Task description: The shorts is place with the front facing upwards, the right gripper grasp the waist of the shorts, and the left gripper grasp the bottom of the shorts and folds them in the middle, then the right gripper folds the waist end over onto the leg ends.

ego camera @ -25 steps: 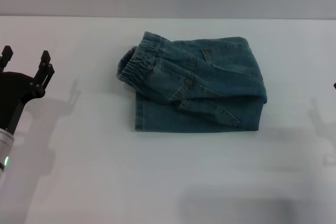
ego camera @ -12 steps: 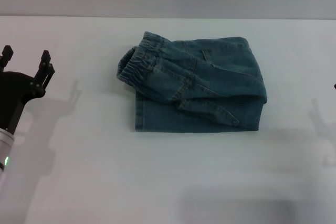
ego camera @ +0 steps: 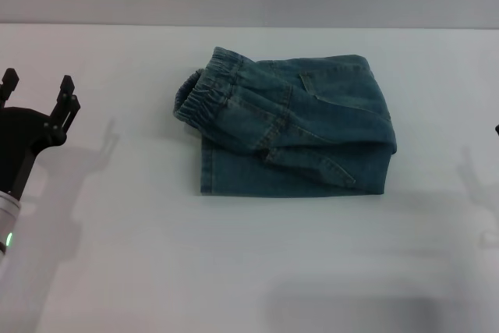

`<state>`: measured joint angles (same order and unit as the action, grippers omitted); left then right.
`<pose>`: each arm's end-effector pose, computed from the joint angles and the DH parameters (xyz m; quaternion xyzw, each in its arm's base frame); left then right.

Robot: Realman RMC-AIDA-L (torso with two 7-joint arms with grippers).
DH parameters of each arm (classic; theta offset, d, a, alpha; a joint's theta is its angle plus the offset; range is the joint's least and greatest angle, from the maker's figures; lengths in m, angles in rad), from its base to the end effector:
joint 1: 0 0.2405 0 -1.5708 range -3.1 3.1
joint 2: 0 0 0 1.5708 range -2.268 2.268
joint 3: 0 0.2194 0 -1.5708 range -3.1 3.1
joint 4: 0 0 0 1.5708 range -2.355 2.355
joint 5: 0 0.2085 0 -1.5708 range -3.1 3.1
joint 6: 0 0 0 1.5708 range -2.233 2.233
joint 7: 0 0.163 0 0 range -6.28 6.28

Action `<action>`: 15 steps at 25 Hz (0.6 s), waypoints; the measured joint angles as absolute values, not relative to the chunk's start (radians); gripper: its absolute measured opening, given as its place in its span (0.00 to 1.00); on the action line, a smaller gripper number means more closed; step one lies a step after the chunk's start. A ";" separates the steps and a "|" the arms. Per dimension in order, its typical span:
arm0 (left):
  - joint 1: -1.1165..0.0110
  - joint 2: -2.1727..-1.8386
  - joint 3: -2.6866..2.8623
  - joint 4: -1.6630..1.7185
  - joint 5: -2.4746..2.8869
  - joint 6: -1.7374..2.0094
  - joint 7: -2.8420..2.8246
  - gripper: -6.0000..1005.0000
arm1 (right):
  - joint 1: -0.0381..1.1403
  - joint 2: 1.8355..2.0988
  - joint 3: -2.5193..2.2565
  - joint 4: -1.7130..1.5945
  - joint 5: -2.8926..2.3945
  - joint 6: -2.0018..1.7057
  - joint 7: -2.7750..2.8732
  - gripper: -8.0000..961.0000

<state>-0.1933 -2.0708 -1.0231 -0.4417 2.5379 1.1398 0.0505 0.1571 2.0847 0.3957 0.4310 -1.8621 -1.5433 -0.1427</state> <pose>-0.2913 0.3004 -0.0010 -0.6914 -0.1949 -0.2833 0.6354 0.2782 0.2412 -0.0061 -0.6235 0.1912 0.3499 0.6725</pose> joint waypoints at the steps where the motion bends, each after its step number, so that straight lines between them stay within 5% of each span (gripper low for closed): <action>1: -0.193 -2.071 -1.023 -0.442 2.538 1.140 0.050 0.78 | 0.158 2.085 0.396 0.431 -1.862 -1.543 -0.143 0.84; 15: -0.194 -2.071 -1.023 -0.446 2.537 1.142 0.051 0.78 | 0.155 2.083 0.396 0.431 -1.862 -1.543 -0.143 0.84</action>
<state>-0.1941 -2.0708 -1.0231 -0.4460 2.5372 1.1424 0.0506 0.1550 2.0831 0.3958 0.4311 -1.8621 -1.5433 -0.1427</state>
